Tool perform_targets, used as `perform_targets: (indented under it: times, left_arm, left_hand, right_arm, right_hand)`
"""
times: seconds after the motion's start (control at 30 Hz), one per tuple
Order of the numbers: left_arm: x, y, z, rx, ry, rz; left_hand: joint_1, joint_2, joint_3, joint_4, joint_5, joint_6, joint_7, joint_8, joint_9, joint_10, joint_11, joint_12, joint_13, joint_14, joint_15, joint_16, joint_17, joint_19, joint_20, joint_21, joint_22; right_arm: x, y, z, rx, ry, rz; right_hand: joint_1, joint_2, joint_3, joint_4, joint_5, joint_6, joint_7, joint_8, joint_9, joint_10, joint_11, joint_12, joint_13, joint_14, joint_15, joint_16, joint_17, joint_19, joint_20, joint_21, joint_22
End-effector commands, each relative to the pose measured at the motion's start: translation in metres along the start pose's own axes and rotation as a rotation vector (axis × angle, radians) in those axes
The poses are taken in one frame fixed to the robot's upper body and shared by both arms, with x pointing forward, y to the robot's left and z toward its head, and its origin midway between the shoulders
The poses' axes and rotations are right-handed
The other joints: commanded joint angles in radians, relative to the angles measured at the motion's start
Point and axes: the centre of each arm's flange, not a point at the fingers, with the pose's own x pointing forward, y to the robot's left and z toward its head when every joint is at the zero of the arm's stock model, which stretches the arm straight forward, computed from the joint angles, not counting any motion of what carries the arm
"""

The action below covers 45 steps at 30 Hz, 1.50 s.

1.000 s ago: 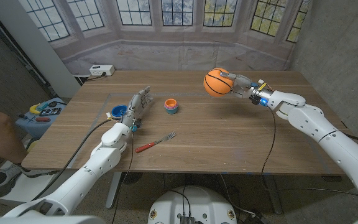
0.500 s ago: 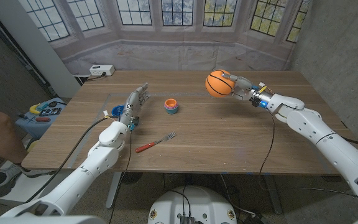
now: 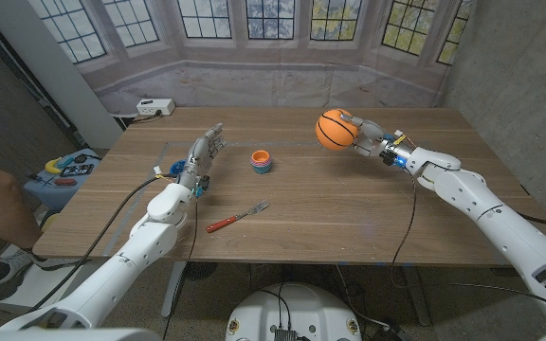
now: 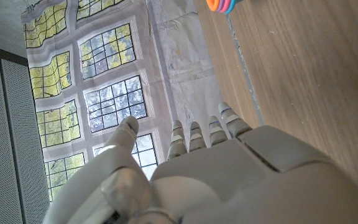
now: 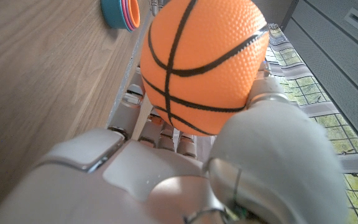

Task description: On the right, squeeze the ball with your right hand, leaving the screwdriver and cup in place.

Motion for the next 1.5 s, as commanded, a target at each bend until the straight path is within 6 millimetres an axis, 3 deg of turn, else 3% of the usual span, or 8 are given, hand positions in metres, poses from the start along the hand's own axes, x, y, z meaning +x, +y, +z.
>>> perform_targets:
  times: [0.03,0.53,0.93,1.17,1.27,1.5]
  left_arm:
    - [-0.001,0.002,0.003,0.003,-0.009,0.005]
    - [0.001,0.002,0.003,0.002,-0.011,0.003]
    - [0.001,0.002,0.001,-0.003,-0.013,0.007]
    - [0.000,0.004,0.002,-0.004,-0.013,0.011]
    - [-0.001,0.005,0.002,-0.005,-0.013,0.014]
    - [-0.003,0.005,0.001,-0.008,-0.013,0.017]
  left_hand:
    - [-0.008,0.003,0.008,0.002,0.008,0.007,-0.004,0.001,0.004,0.007,0.001,-0.003,0.003,0.006,0.003,0.000,0.002,0.007,0.001,-0.003,0.002]
    - [-0.009,0.003,0.009,0.001,0.008,0.007,-0.005,0.001,0.004,0.007,0.001,-0.003,0.003,0.006,0.004,0.000,0.001,0.008,0.000,-0.006,0.002]
    - [-0.010,0.003,0.010,0.000,0.007,0.008,-0.004,0.001,0.004,0.007,0.000,-0.002,0.003,0.007,0.002,0.000,0.001,0.011,0.001,-0.008,0.002]
    - [-0.010,0.003,0.010,-0.001,0.008,0.011,-0.006,0.002,0.004,0.009,0.001,-0.002,0.003,0.007,0.002,0.000,0.001,0.012,-0.001,-0.010,0.002]
    - [-0.010,0.003,0.010,-0.001,0.008,0.011,-0.006,0.002,0.004,0.009,0.001,-0.002,0.003,0.007,0.003,0.000,0.001,0.012,0.000,-0.010,0.002]
    - [-0.010,0.004,0.011,-0.001,0.008,0.011,-0.006,0.002,0.004,0.009,0.002,-0.002,0.003,0.008,0.003,0.000,0.001,0.013,0.000,-0.011,0.002]
  right_arm:
    - [0.001,-0.010,-0.008,0.038,0.015,-0.033]
    - [0.001,-0.017,-0.013,0.066,0.018,-0.054]
    - [0.003,-0.017,-0.013,0.062,0.026,-0.066]
    - [0.009,-0.016,-0.012,0.058,0.026,-0.070]
    - [0.011,-0.015,-0.012,0.057,0.031,-0.076]
    - [0.012,-0.015,-0.012,0.056,0.038,-0.094]
  right_hand:
    - [0.004,0.014,-0.002,-0.002,-0.004,0.001,-0.003,-0.003,0.002,-0.004,0.010,0.004,0.001,0.002,0.002,-0.006,0.003,0.001,0.004,-0.001,0.005]
    - [-0.003,0.014,-0.006,0.000,-0.007,-0.006,-0.006,-0.010,0.003,-0.006,0.012,0.001,-0.003,0.001,0.009,-0.013,0.004,0.000,0.008,-0.002,0.006]
    - [0.010,0.018,-0.004,-0.007,-0.007,0.008,-0.012,-0.009,0.002,0.006,0.007,0.004,-0.010,0.015,-0.010,-0.008,0.009,0.006,0.004,0.000,0.006]
    - [0.033,0.020,0.000,-0.017,-0.006,0.047,-0.002,0.000,0.002,0.037,0.001,0.009,-0.023,0.046,-0.022,-0.001,0.009,0.030,-0.021,0.008,0.005]
    - [0.053,0.019,0.004,-0.023,-0.003,0.070,0.009,0.004,0.002,0.052,-0.005,0.017,-0.024,0.074,-0.034,0.004,0.010,0.059,-0.057,0.019,0.005]
    - [0.081,0.019,0.009,-0.029,0.000,0.105,0.019,0.012,0.003,0.086,-0.007,0.027,-0.031,0.120,-0.051,0.014,0.009,0.082,-0.080,0.028,0.006]
